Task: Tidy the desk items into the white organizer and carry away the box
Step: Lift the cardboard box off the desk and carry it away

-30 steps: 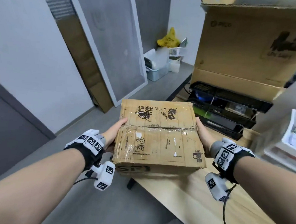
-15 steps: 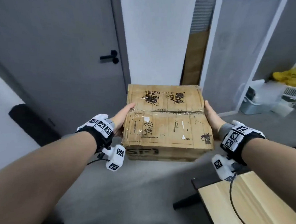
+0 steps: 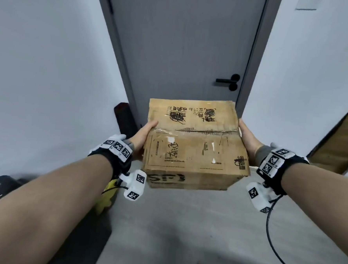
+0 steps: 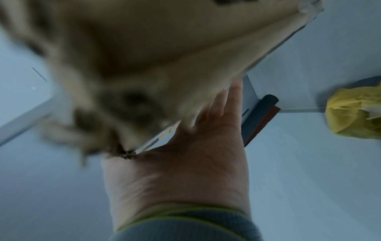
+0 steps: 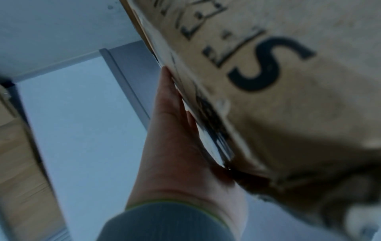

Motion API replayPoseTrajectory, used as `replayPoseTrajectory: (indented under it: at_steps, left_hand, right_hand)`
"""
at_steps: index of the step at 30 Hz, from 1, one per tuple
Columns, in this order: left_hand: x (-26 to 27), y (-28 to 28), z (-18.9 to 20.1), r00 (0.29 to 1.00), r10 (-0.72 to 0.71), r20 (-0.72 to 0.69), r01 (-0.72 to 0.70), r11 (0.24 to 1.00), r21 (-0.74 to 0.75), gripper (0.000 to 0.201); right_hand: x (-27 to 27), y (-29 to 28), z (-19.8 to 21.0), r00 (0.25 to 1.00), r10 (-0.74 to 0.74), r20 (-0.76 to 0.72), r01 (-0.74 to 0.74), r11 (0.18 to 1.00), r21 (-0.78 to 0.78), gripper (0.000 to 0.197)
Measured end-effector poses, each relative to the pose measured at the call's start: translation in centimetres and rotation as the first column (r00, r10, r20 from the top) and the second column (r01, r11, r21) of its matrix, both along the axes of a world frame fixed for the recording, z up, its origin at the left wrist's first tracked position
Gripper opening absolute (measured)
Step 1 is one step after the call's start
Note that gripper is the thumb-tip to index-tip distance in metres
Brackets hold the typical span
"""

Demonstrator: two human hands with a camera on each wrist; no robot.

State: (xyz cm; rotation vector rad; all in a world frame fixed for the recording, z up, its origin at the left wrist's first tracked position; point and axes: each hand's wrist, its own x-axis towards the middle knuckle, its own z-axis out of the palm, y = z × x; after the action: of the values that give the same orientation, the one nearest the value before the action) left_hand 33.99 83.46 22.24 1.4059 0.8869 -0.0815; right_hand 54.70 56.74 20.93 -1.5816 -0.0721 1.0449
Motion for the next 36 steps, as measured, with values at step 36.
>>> replayPoseTrajectory:
  at_steps: [36]
  left_hand:
    - [-0.8,43.9,-19.1,0.713,0.687,-0.142,-0.691,0.652,-0.312,0.089]
  right_hand:
    - [11.4,65.9,-12.0,0.705,0.703,-0.094,-0.7,0.667,-0.255,0.062]
